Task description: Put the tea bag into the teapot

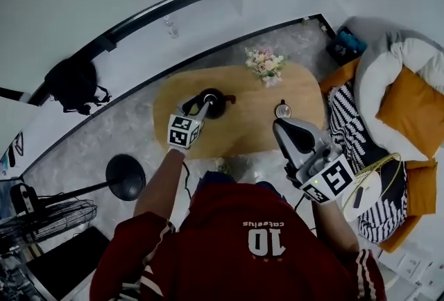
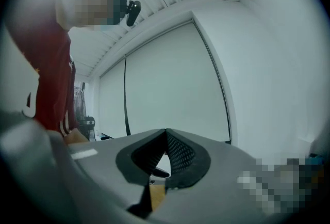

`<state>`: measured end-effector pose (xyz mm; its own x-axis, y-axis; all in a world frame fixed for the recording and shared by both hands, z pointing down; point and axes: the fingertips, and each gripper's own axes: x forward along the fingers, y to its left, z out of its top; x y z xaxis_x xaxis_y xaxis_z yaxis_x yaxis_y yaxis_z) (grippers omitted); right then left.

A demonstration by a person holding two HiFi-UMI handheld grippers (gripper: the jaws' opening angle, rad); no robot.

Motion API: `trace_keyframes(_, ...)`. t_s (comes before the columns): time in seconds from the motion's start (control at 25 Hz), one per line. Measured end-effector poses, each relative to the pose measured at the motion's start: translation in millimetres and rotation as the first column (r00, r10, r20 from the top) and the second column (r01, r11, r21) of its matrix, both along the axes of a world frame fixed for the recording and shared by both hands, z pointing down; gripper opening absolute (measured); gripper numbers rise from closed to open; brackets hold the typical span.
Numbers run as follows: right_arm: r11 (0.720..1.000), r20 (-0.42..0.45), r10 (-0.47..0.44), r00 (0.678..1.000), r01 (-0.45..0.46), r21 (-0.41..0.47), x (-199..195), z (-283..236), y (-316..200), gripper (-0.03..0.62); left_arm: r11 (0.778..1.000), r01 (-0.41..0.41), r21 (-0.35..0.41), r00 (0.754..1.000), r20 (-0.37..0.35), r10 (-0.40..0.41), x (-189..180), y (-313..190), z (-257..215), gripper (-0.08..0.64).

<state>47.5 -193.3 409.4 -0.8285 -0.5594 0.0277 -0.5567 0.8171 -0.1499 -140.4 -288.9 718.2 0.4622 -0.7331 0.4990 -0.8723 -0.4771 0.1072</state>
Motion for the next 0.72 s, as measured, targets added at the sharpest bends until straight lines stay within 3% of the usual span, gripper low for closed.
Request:
trace_keyframes(0.24,1.0,0.008,-0.025,1.0,0.025,0.016,10,-12,6,0.001,0.995,0.044,0.088,0.998,-0.046,-0.04,-2,18,-63,0.144)
trace_keyframes(0.36,0.999,0.016,-0.033,0.999,0.033,0.026,18,-19,10,0.002,0.988,0.073,0.136,0.993,-0.106,-0.059,1,30,-107,0.144)
trace_keyframes(0.72,0.998,0.048,-0.044,0.998,0.042,0.046,27,-41,18,0.002,0.956,0.054,0.288,0.984,-0.181,-0.001,28,75,-243,0.144)
